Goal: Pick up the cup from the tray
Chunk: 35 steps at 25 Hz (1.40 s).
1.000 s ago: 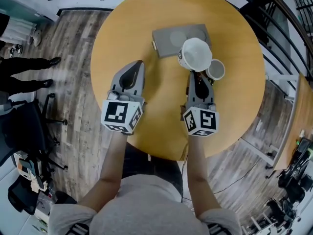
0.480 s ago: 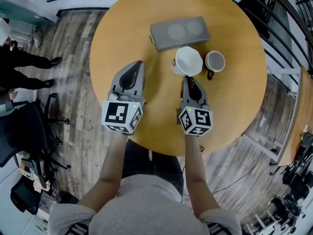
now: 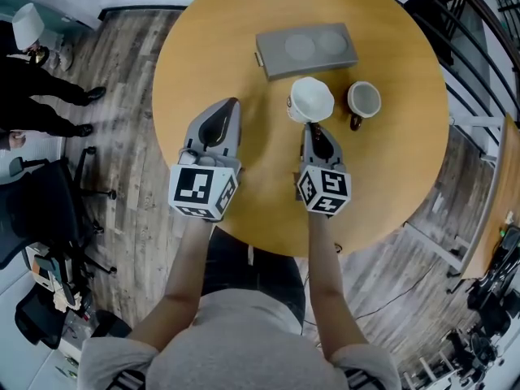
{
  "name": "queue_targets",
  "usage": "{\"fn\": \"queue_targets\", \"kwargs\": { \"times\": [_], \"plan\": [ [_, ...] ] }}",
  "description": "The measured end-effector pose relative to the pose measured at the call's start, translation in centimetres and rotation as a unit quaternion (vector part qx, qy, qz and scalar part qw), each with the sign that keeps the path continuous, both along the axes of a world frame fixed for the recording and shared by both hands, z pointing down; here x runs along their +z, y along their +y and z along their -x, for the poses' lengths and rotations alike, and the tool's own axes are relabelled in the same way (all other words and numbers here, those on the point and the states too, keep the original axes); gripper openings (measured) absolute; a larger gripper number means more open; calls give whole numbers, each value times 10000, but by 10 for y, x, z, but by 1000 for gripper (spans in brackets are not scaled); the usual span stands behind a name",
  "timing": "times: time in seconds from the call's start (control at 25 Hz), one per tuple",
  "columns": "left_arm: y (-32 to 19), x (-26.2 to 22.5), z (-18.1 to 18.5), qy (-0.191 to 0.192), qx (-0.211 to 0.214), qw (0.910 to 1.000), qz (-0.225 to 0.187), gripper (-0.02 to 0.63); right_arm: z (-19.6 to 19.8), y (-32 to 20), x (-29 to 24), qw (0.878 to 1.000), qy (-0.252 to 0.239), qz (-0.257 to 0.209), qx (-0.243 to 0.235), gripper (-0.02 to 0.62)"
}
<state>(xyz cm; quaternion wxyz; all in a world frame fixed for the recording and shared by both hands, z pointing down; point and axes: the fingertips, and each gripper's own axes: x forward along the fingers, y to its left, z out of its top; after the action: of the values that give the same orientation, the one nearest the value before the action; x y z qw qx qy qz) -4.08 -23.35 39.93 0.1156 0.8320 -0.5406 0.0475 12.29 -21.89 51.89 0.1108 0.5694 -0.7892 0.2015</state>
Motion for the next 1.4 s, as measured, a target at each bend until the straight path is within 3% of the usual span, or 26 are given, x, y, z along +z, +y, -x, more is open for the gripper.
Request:
{"fn": "queue_targets", "kwargs": {
  "times": [0.4,0.92,1.4],
  "plan": [
    [1,2,2,35,-27,10000,40,6,9,6,8,9974,654,-128,-280,34],
    [3,9,0,-12,-13,9999,123,8,15,15,18,9917,1160,-381,-407,34],
    [5,9,3,42,-43,9999,127,8,12,21,32,9926,1190,-202,-162,34]
  ]
}}
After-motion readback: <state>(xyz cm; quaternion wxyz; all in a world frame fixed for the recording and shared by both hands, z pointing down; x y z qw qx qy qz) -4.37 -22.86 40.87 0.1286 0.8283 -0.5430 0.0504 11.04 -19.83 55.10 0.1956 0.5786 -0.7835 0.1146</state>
